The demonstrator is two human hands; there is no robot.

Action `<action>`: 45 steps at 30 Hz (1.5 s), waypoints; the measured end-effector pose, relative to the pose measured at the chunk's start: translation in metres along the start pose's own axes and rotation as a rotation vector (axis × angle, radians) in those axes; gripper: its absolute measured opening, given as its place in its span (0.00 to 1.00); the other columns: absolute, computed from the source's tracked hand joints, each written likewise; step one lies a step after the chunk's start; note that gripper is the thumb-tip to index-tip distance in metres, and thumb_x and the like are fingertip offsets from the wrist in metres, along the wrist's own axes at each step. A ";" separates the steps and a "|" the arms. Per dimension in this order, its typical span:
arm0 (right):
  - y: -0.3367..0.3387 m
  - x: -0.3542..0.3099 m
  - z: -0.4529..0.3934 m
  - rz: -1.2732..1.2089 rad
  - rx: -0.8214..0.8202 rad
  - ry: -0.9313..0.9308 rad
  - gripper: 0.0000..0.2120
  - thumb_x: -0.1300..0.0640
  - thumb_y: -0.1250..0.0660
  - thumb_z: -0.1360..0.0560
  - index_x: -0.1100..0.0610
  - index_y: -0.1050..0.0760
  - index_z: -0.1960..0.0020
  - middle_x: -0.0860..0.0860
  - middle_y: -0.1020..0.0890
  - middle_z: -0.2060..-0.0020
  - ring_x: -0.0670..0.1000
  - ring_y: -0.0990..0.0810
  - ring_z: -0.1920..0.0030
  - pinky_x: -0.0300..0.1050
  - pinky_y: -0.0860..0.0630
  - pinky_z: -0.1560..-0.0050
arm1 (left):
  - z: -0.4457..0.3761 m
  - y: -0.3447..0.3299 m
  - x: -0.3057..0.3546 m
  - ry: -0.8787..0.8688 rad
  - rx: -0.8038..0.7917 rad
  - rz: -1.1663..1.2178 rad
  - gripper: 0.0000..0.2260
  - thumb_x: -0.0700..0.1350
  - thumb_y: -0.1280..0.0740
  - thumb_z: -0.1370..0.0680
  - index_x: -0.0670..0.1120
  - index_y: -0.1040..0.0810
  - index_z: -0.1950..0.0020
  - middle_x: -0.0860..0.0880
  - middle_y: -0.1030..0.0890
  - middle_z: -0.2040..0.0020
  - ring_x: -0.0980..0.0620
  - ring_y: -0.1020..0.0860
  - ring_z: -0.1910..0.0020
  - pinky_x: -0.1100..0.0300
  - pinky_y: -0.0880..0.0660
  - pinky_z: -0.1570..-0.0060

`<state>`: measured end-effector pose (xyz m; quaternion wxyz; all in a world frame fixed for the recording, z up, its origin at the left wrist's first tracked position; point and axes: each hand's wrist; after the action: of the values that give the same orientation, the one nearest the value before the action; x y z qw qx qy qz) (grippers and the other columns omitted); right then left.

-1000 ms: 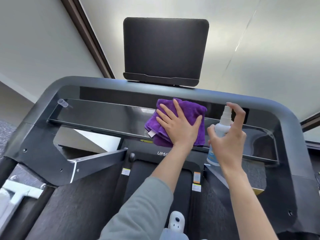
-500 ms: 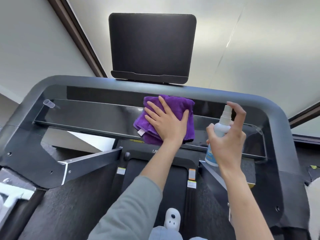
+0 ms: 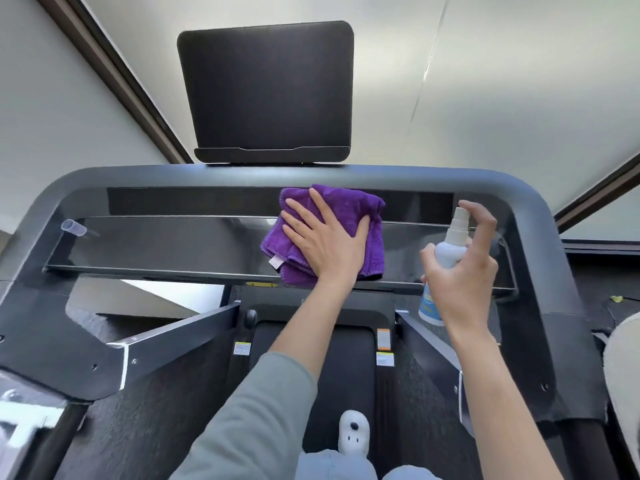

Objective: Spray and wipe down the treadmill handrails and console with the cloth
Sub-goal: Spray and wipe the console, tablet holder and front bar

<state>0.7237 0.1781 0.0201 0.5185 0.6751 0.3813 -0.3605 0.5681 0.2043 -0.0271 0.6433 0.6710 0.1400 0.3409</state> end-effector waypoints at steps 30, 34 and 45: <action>0.069 0.024 0.015 0.042 0.236 -0.053 0.28 0.65 0.32 0.26 0.41 0.37 0.35 0.53 0.22 0.67 0.58 0.20 0.72 0.57 0.21 0.66 | -0.031 0.015 0.057 -1.216 -0.334 -0.078 0.28 0.58 0.34 0.25 0.67 0.39 0.26 0.52 0.47 0.23 0.45 0.53 0.26 0.52 0.57 0.32; 0.073 0.027 0.019 0.058 0.258 -0.085 0.28 0.65 0.33 0.25 0.42 0.37 0.35 0.54 0.18 0.55 0.58 0.19 0.70 0.60 0.20 0.63 | 0.002 0.003 0.067 -0.872 -0.412 0.163 0.22 0.66 0.48 0.22 0.68 0.36 0.28 0.57 0.53 0.21 0.52 0.62 0.24 0.54 0.67 0.30; 0.083 0.041 0.036 0.055 0.293 -0.159 0.28 0.65 0.32 0.25 0.40 0.37 0.35 0.55 0.21 0.66 0.61 0.19 0.71 0.61 0.20 0.65 | 0.009 -0.023 0.066 -1.064 -0.032 -0.135 0.24 0.63 0.53 0.21 0.64 0.39 0.25 0.52 0.49 0.20 0.39 0.57 0.22 0.39 0.65 0.27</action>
<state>0.8120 0.1350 0.0123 0.4526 0.7230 0.2637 -0.4504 0.6271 0.2418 -0.0301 0.6562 0.7306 -0.1677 -0.0864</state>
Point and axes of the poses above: each hand's wrist, its own z-axis away from the middle knuckle, its own y-axis out of the back of the hand, x = y × z
